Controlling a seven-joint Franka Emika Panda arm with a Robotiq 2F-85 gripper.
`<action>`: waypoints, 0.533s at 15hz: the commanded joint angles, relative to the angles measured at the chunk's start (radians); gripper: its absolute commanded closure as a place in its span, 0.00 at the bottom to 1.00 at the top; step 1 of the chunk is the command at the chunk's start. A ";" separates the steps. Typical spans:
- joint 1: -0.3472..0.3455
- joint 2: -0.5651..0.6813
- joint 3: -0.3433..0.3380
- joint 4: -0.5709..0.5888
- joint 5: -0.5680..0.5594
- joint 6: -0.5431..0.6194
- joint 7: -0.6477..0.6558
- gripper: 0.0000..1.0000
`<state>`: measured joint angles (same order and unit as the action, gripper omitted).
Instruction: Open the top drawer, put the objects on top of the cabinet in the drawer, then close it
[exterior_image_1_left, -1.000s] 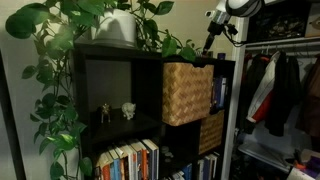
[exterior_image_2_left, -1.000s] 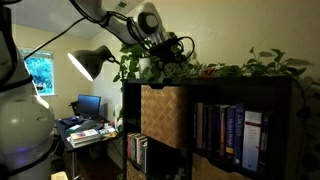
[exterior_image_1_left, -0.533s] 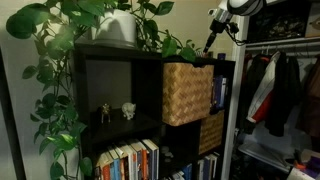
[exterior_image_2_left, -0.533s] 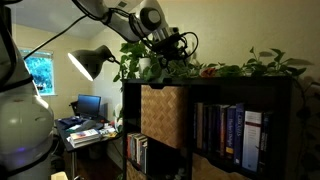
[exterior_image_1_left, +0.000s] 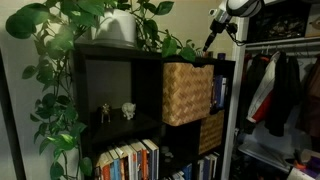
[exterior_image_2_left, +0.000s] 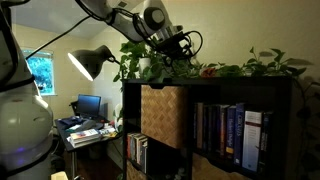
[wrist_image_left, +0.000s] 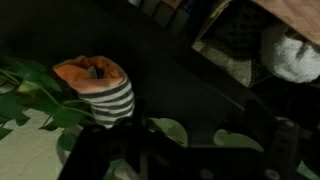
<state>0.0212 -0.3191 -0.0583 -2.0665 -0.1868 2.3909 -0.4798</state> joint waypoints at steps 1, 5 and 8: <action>-0.018 0.050 -0.025 0.058 -0.002 0.086 0.030 0.00; -0.037 0.110 -0.042 0.114 0.003 0.138 0.038 0.00; -0.045 0.155 -0.051 0.146 0.020 0.136 0.042 0.00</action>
<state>-0.0122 -0.2153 -0.1003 -1.9655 -0.1814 2.5088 -0.4563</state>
